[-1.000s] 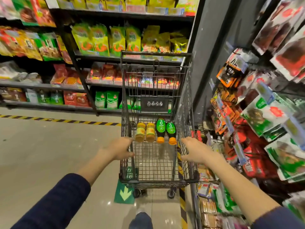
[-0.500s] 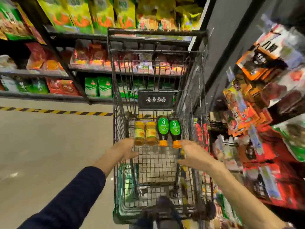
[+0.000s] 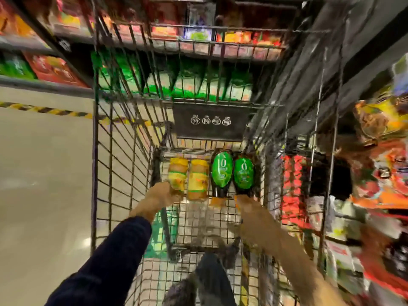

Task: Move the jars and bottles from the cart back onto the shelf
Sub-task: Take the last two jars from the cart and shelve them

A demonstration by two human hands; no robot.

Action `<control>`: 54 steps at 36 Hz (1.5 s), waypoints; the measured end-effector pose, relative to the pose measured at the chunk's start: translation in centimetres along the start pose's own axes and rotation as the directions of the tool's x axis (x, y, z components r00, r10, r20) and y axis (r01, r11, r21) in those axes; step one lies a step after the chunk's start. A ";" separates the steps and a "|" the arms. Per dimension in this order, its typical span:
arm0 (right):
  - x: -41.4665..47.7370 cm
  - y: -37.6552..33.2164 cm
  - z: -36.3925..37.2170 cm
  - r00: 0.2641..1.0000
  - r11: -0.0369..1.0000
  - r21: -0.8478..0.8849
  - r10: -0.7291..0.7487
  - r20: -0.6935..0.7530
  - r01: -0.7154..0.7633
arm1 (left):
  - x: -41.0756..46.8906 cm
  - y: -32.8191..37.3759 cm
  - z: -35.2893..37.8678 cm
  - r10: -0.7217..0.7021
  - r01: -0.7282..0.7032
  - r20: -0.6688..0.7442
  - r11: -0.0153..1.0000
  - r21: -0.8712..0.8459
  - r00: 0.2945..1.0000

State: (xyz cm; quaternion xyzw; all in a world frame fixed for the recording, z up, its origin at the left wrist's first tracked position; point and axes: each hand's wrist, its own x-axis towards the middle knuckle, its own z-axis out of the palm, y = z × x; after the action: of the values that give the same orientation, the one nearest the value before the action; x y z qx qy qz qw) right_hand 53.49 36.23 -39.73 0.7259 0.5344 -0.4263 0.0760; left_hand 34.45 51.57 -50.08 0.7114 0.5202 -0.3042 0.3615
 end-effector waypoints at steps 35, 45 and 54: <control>11.7 -0.6 4.3 0.966 0.825 0.504 0.201 0.162 -0.255 | -2.9 0.0 -2.1 -0.067 0.070 0.048 0.374 -0.925 0.997; 17.9 -1.8 7.8 0.937 0.784 0.527 0.338 0.083 -0.329 | -8.8 0.1 -5.7 -0.053 -0.050 -0.074 0.364 -0.930 0.996; 20.2 -3.0 9.6 0.942 0.614 0.723 0.296 0.161 -0.317 | -10.3 -1.2 -6.8 0.052 -0.088 -0.073 0.436 -0.896 0.996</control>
State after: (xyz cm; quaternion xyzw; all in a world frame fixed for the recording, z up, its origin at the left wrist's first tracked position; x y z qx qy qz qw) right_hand 47.11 46.41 -58.91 0.7683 0.1826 -0.5958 -0.1463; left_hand 30.87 52.11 -38.27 0.4379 0.5786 0.0448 0.6866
